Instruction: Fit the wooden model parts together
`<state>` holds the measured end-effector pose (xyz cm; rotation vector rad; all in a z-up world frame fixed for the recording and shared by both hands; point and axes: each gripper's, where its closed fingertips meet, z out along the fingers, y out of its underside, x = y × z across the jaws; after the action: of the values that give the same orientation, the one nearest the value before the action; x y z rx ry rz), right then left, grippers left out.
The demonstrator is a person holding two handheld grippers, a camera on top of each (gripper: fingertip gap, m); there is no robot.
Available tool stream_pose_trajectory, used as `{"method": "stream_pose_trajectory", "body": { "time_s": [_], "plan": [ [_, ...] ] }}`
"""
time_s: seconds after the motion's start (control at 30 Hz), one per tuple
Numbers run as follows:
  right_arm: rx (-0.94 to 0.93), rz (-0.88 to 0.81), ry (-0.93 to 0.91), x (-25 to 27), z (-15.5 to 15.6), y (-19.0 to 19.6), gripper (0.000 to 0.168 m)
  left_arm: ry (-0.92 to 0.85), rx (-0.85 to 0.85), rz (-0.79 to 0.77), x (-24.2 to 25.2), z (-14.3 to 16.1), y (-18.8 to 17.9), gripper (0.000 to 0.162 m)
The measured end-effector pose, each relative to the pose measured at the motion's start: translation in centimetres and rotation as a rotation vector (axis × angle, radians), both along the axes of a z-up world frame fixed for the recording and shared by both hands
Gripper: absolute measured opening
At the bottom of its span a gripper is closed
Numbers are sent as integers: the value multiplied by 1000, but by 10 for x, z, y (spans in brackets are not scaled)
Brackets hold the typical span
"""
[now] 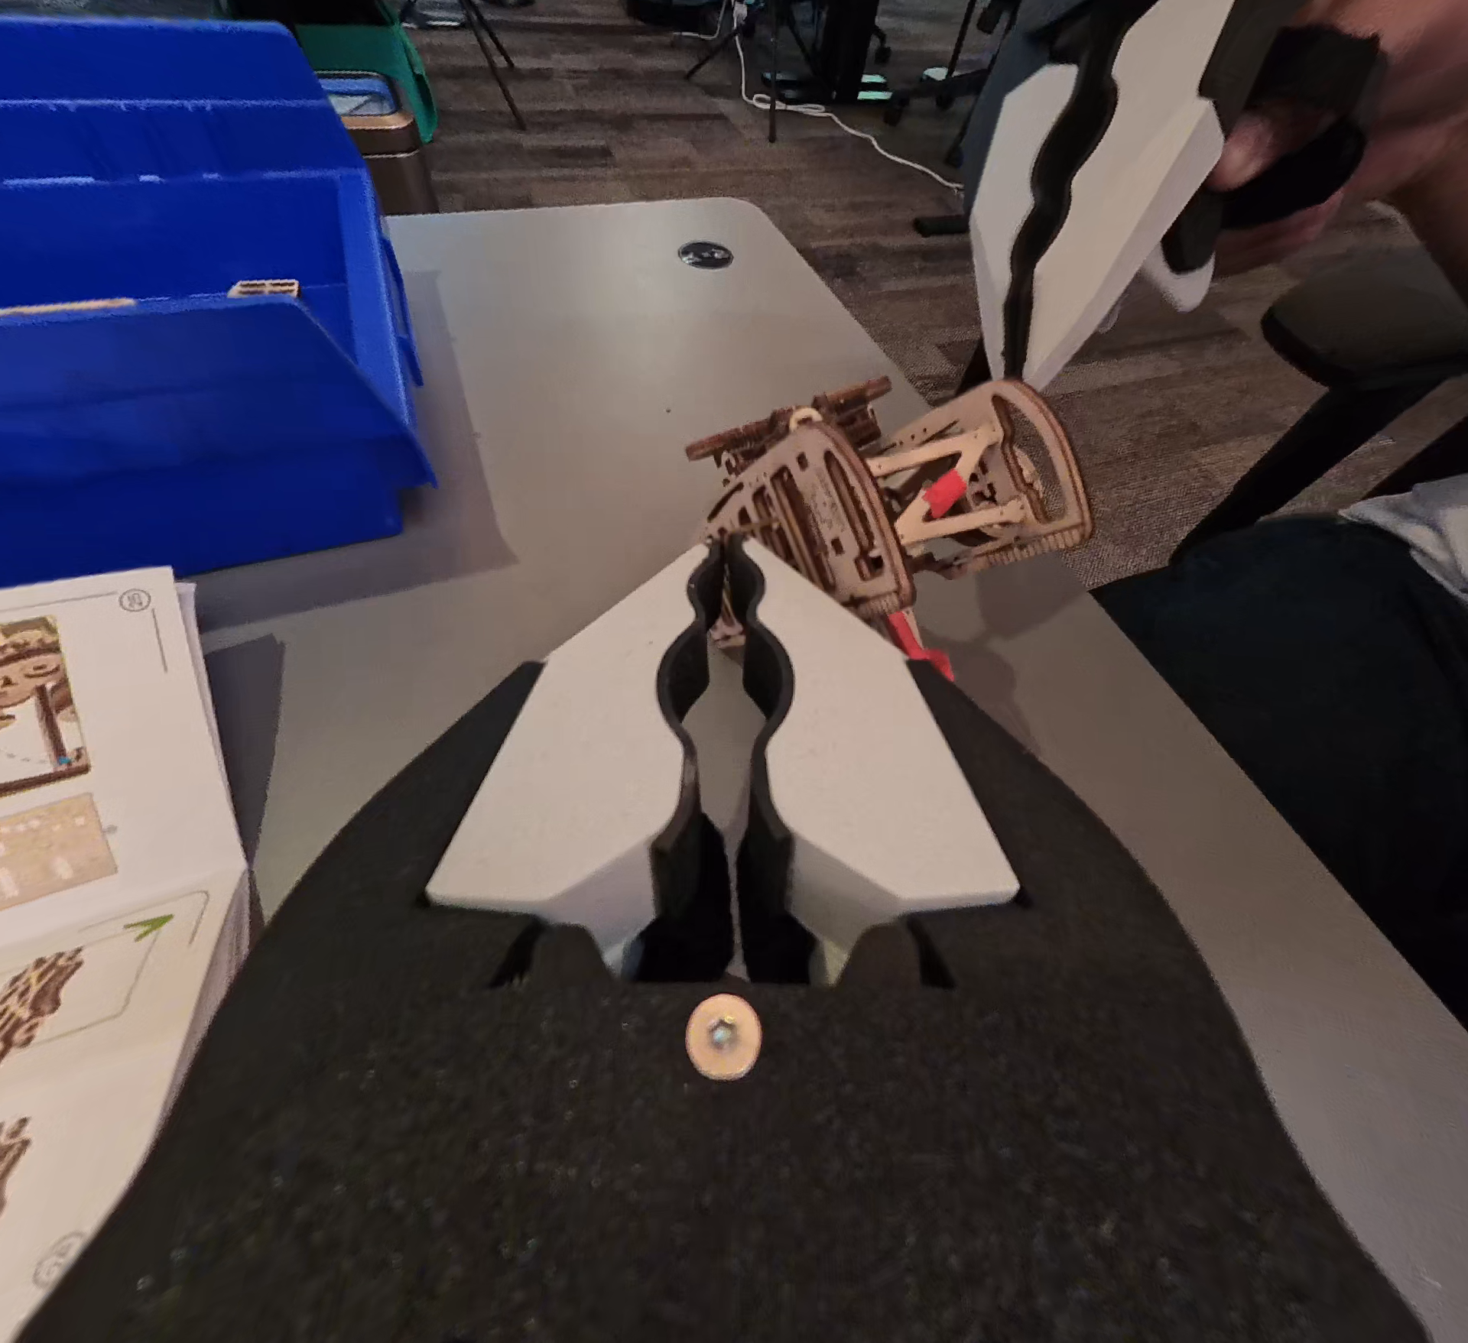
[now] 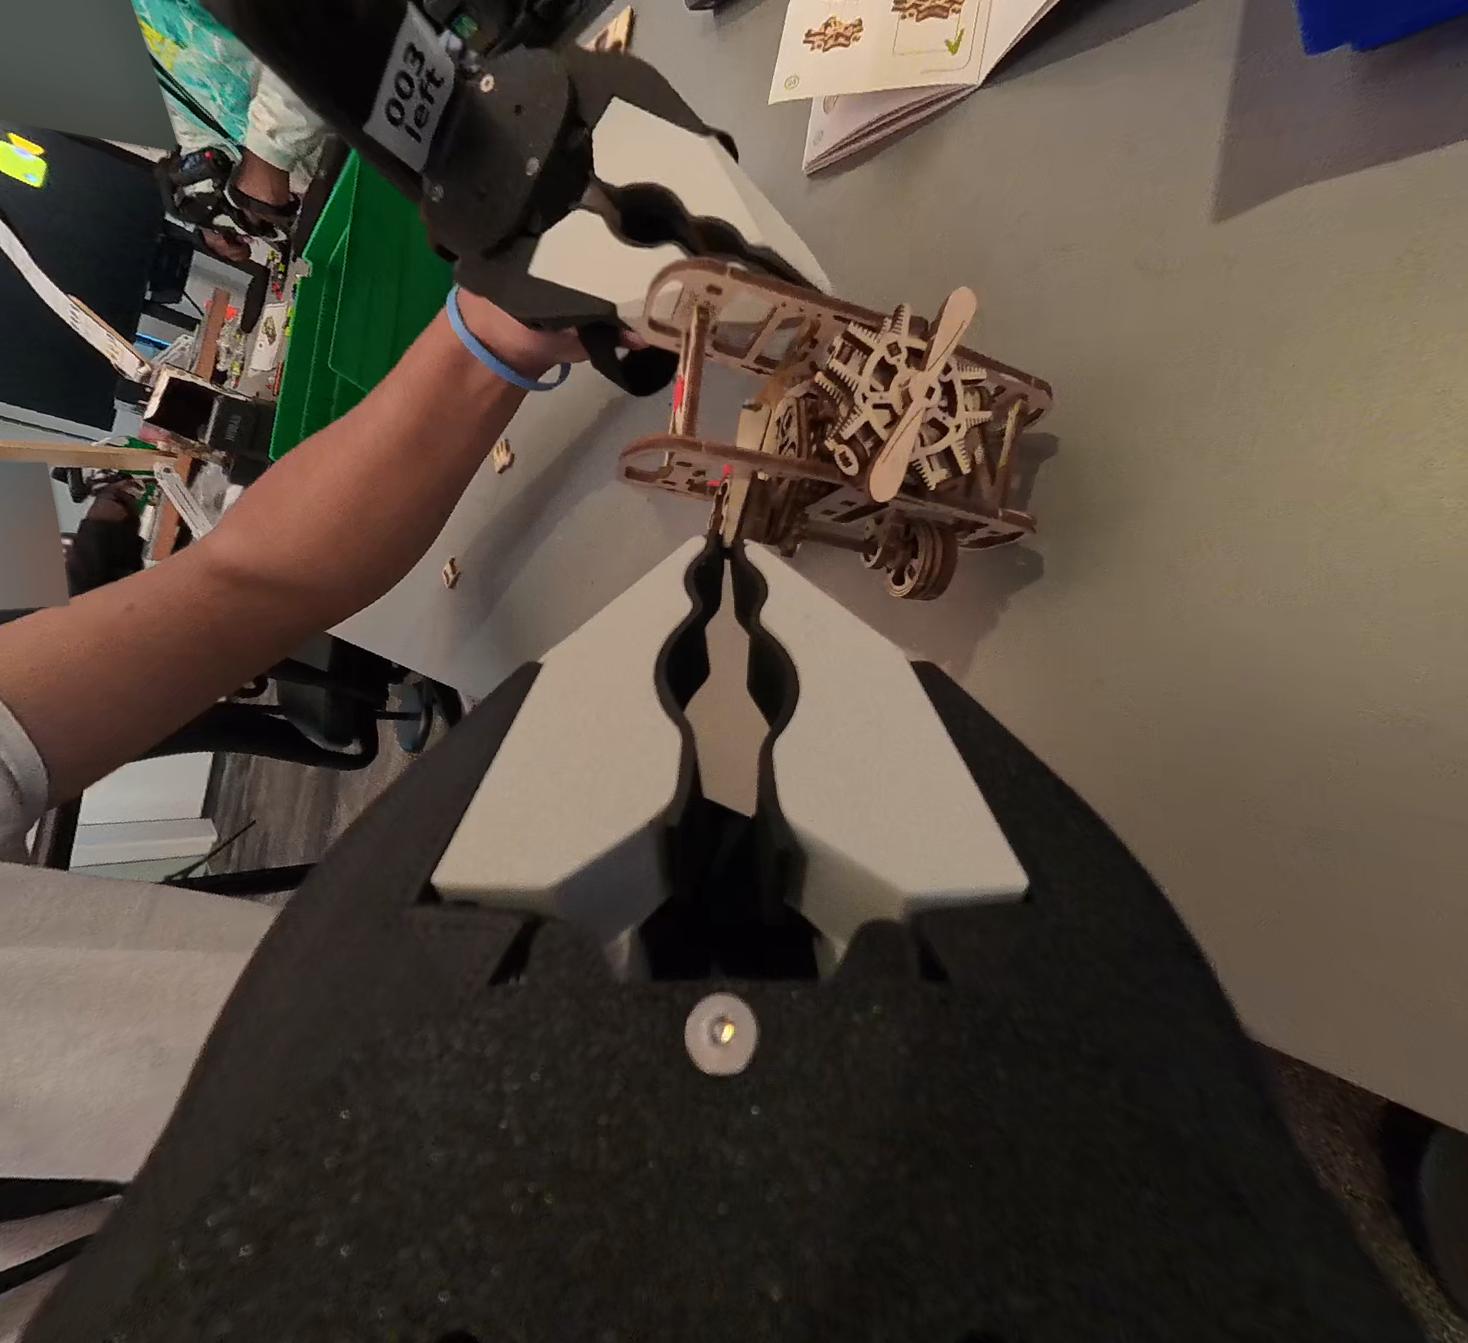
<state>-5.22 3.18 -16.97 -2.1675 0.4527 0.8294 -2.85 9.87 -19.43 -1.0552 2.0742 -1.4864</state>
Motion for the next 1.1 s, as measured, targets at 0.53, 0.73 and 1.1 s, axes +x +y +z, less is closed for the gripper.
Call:
{"method": "stream_pose_trajectory", "body": {
  "time_s": [0.53,0.73,1.1],
  "plan": [
    [18,-6,20,6,-1,-7,0,116,-26,-114,4,-12,-11,0],
    [26,-1,30,7,0,-6,1,144,-48,-159,-2,-10,-16,0],
    [-29,-7,9,11,-6,-17,1,118,10,-108,-8,-17,-18,0]
  ]
}}
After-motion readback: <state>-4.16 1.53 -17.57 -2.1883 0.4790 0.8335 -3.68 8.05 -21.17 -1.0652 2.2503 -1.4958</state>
